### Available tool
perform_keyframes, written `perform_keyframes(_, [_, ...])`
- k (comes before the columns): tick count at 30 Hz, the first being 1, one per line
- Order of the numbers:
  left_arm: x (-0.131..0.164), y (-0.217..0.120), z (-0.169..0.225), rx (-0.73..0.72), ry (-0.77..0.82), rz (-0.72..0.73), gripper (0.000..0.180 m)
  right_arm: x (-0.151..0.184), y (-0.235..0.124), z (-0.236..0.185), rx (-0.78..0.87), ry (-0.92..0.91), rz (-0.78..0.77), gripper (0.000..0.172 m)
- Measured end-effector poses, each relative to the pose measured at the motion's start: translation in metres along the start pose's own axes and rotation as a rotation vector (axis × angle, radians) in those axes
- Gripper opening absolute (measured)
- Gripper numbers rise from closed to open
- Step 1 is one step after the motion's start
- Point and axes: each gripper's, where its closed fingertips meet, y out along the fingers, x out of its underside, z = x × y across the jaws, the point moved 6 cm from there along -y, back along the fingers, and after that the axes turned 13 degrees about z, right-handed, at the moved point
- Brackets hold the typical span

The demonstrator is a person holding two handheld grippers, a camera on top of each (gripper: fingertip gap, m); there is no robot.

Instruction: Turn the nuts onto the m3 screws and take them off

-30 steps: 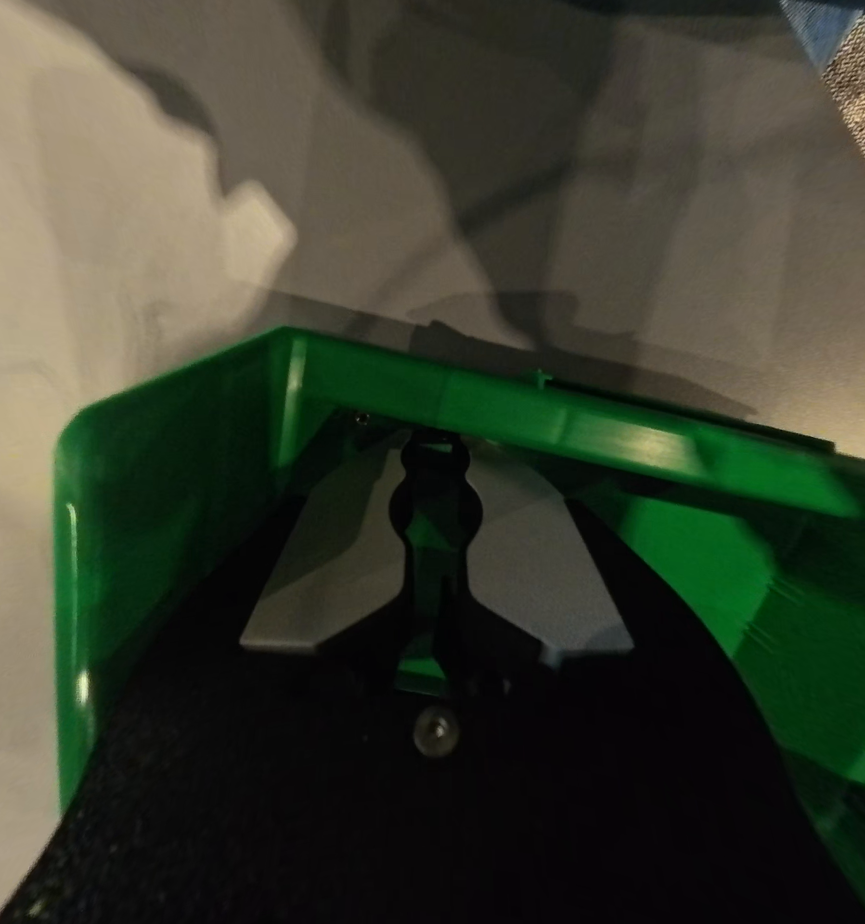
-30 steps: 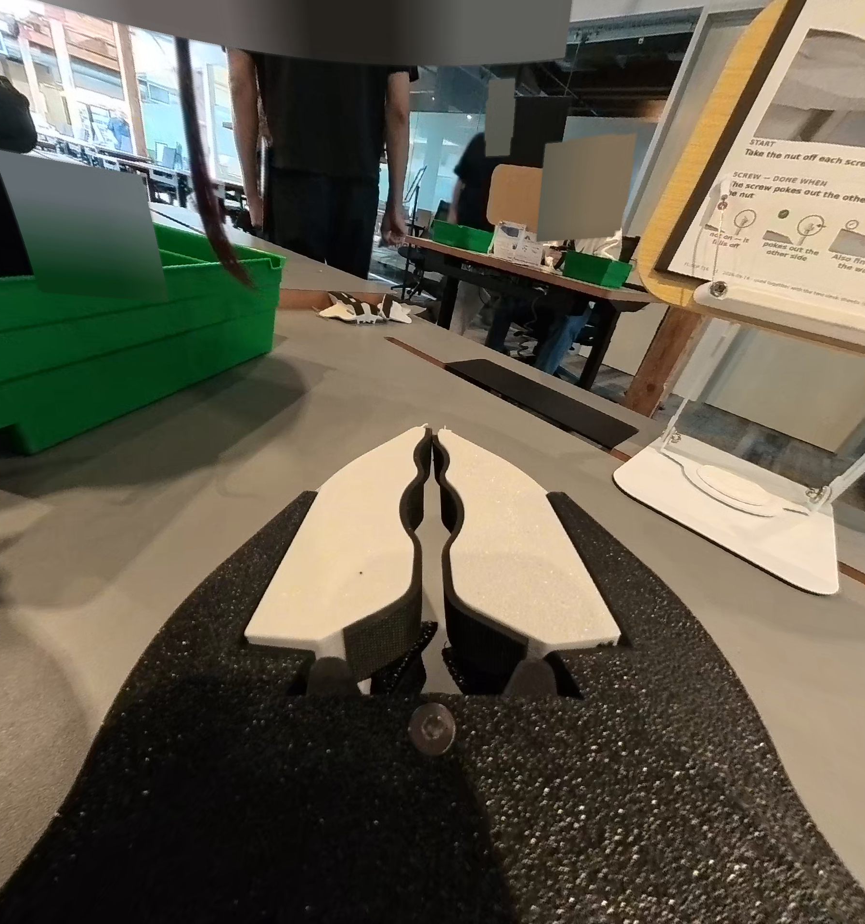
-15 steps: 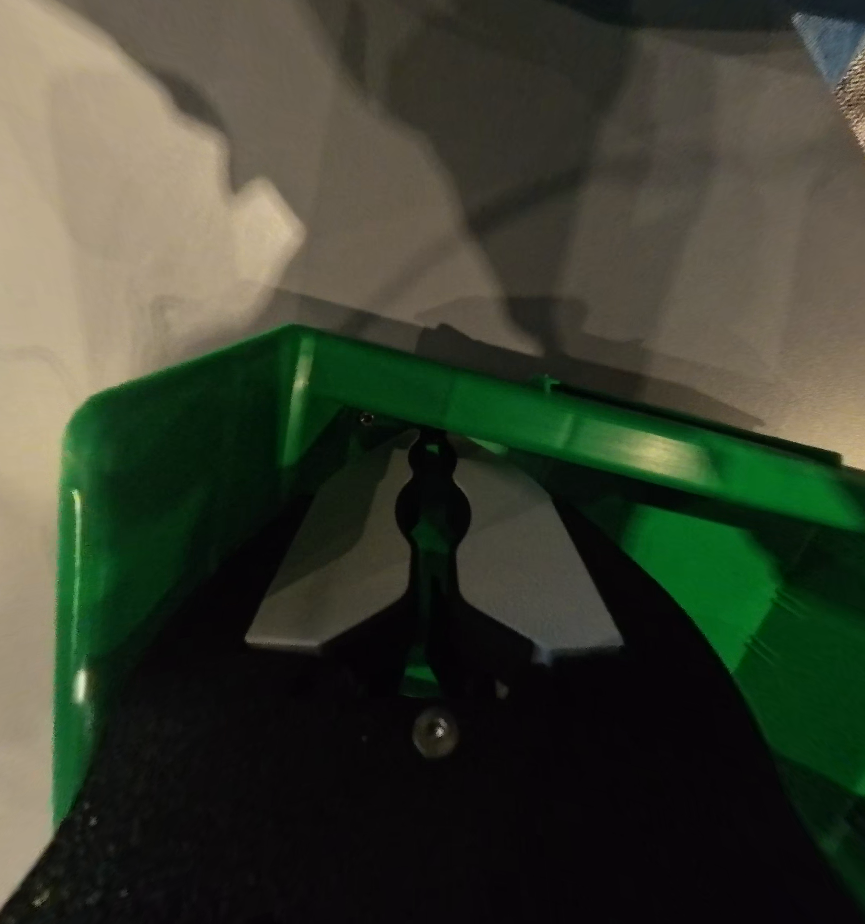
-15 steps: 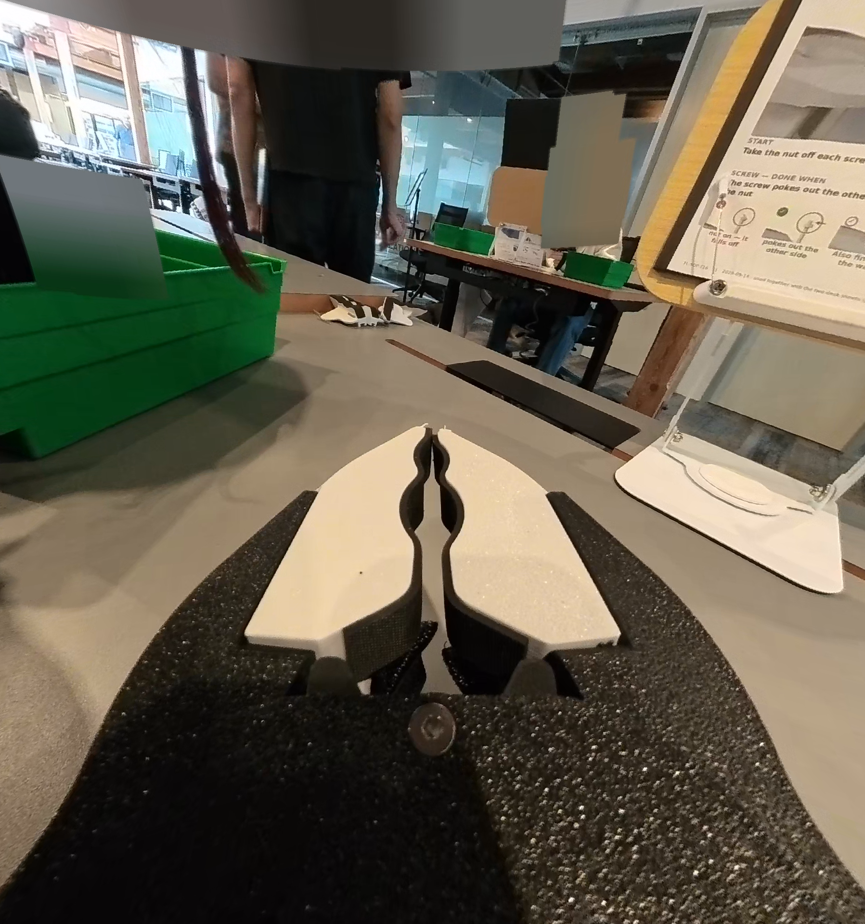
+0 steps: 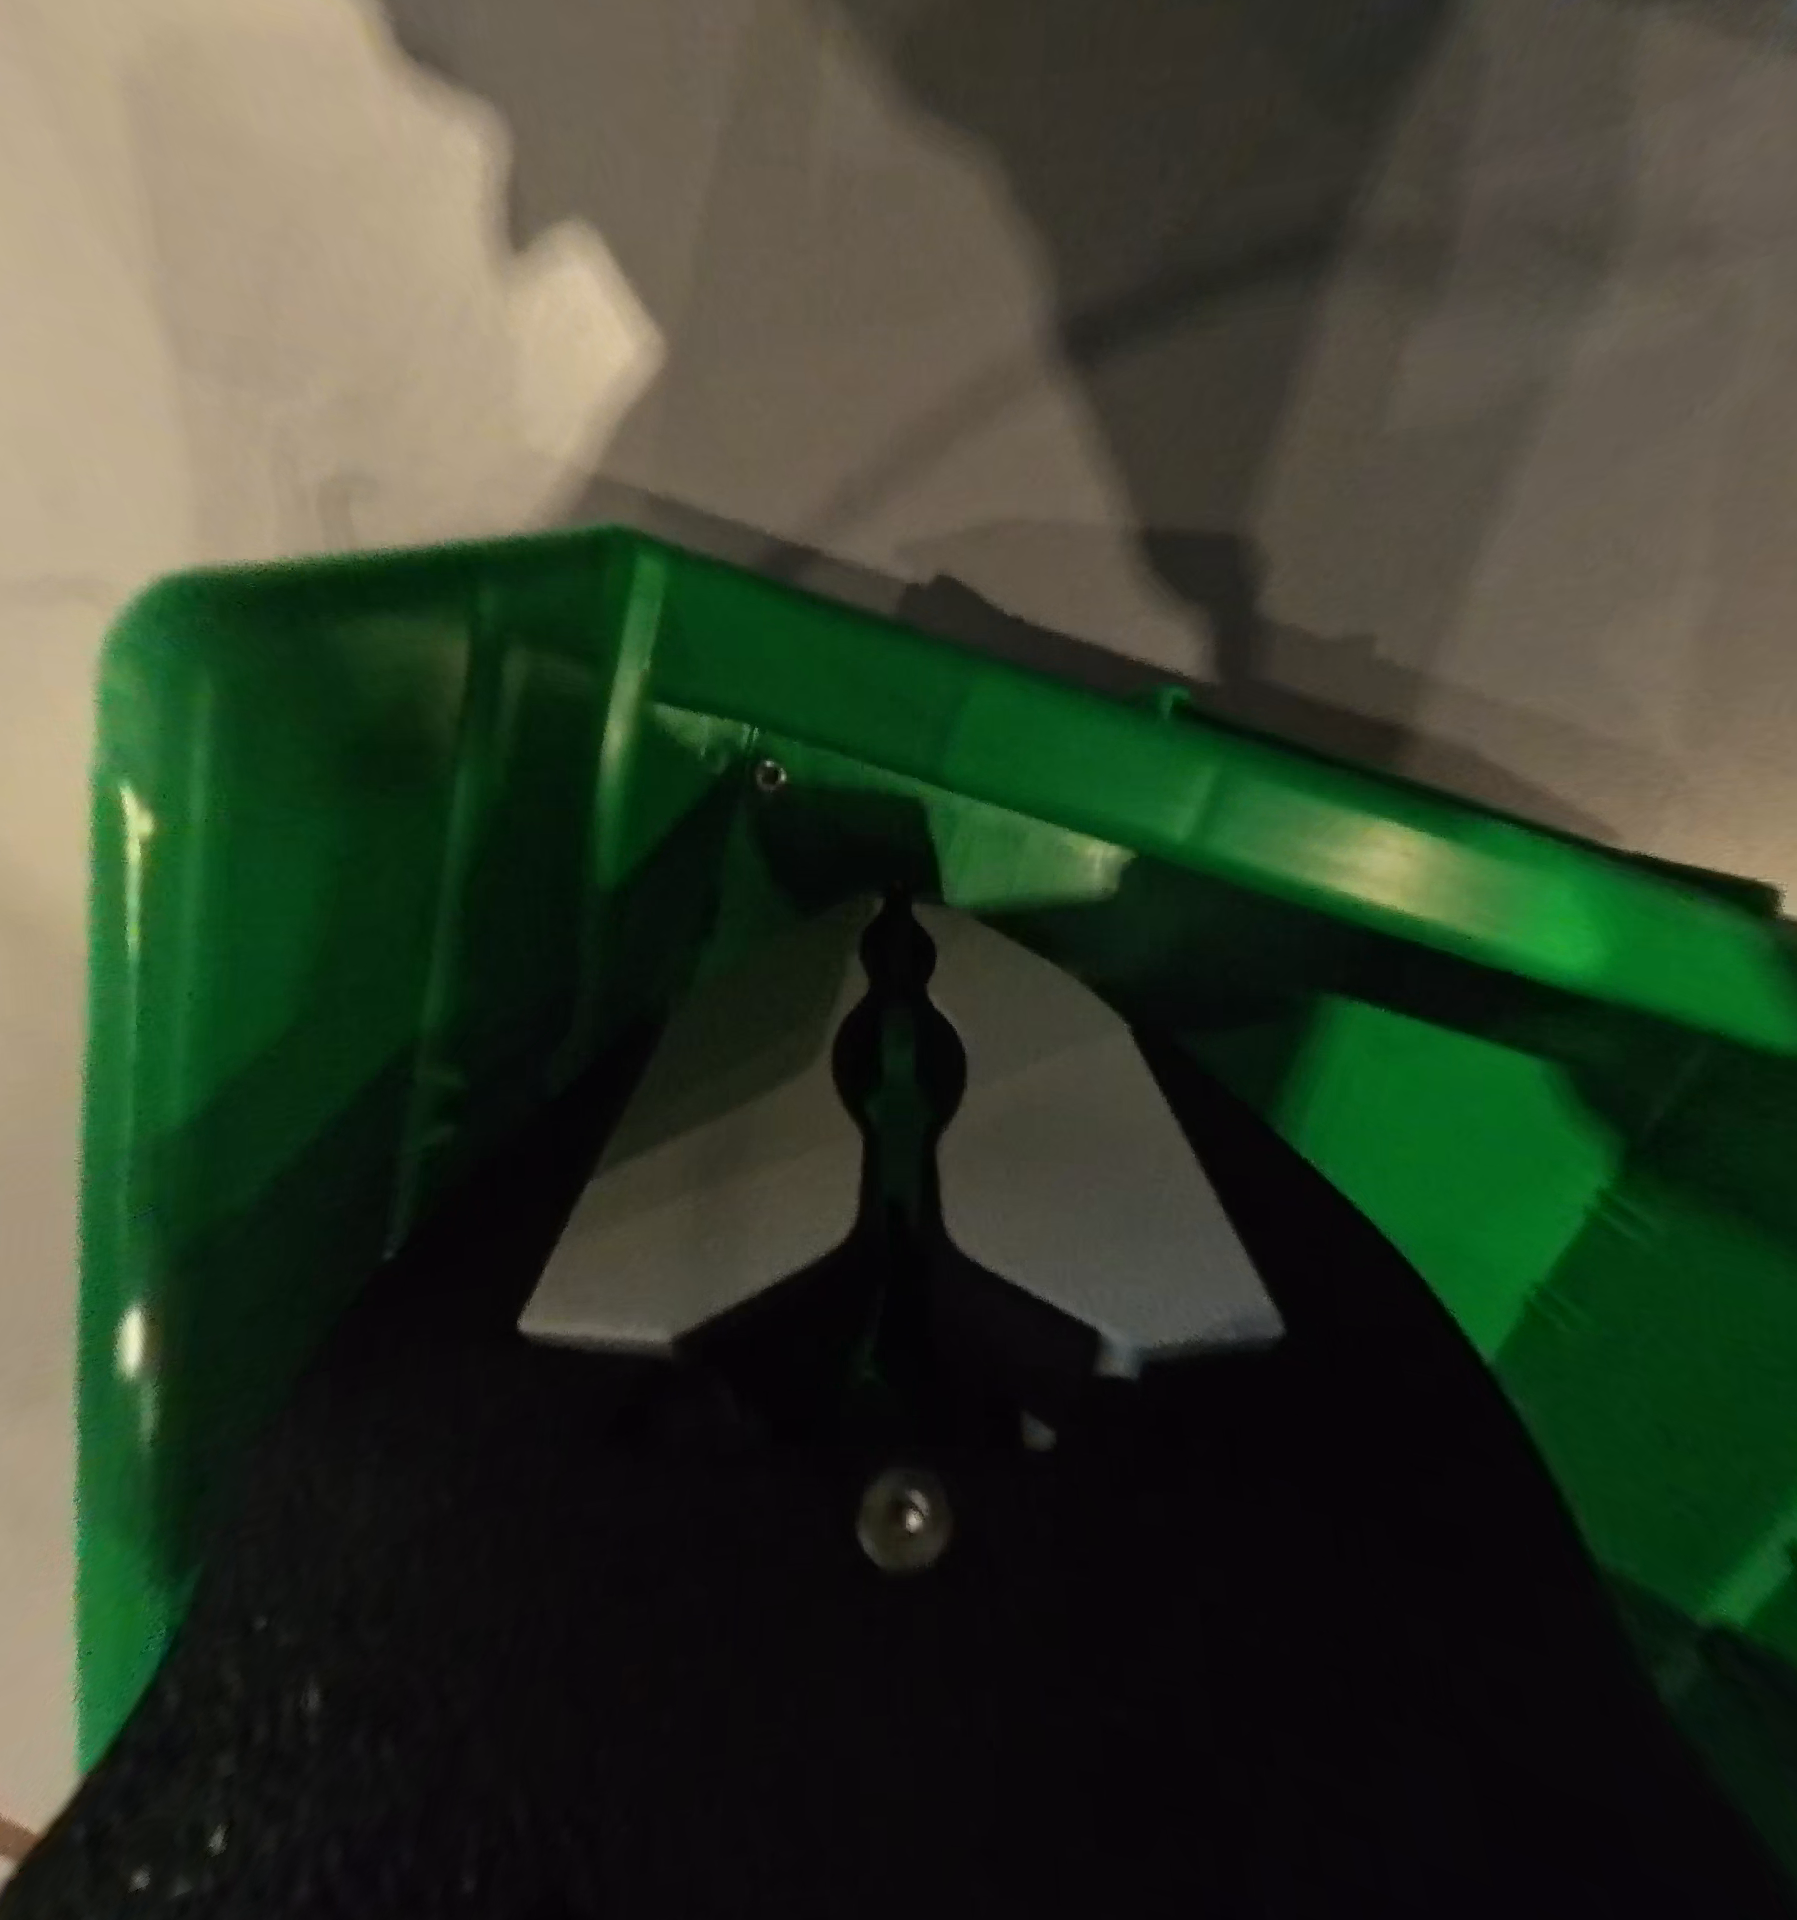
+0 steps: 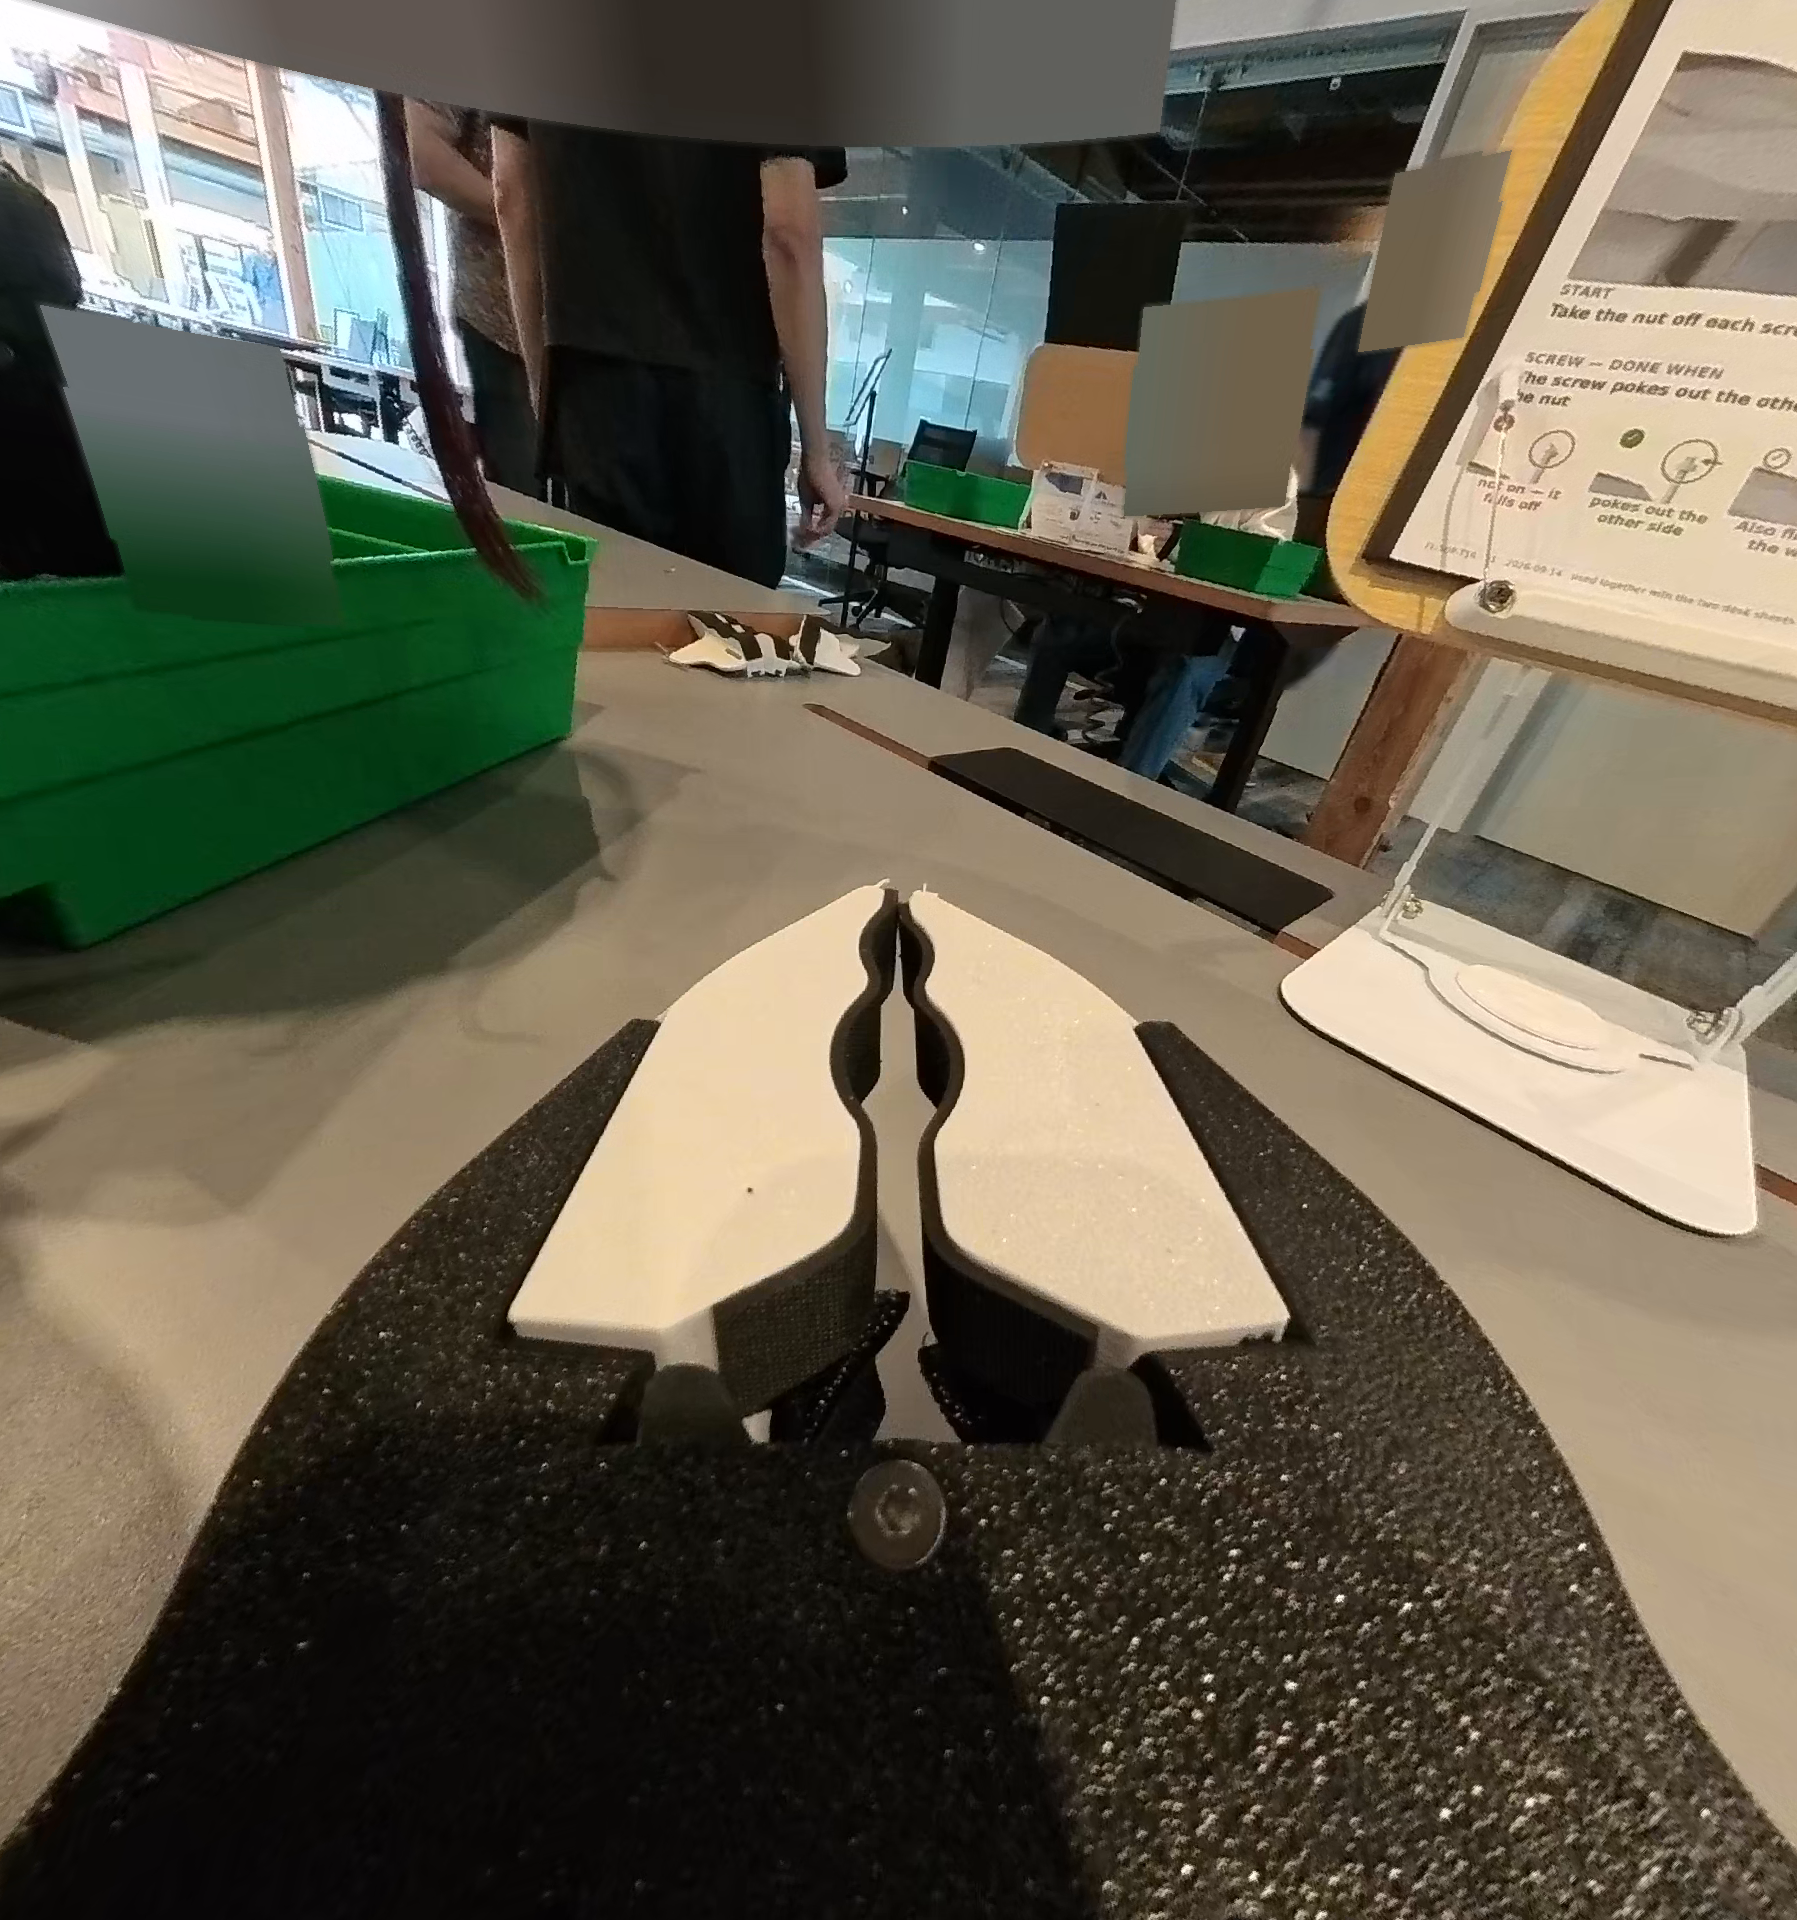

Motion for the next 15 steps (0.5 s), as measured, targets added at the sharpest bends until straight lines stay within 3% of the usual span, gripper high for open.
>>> perform_keyframes(10, [0.0069, -0.0080, 0.0006, -0.020, -0.113, 0.020, 0.000, 0.0000, 0.0002, 0.0000, -0.003, 0.004, 0.000, 0.000])
perform_keyframes(15, [0.0018, -0.0046, 0.0000, 0.010, -0.147, 0.038, 0.018, 0.0000, 0.0002, -0.0002, -0.004, 0.004, 0.000, 0.000])
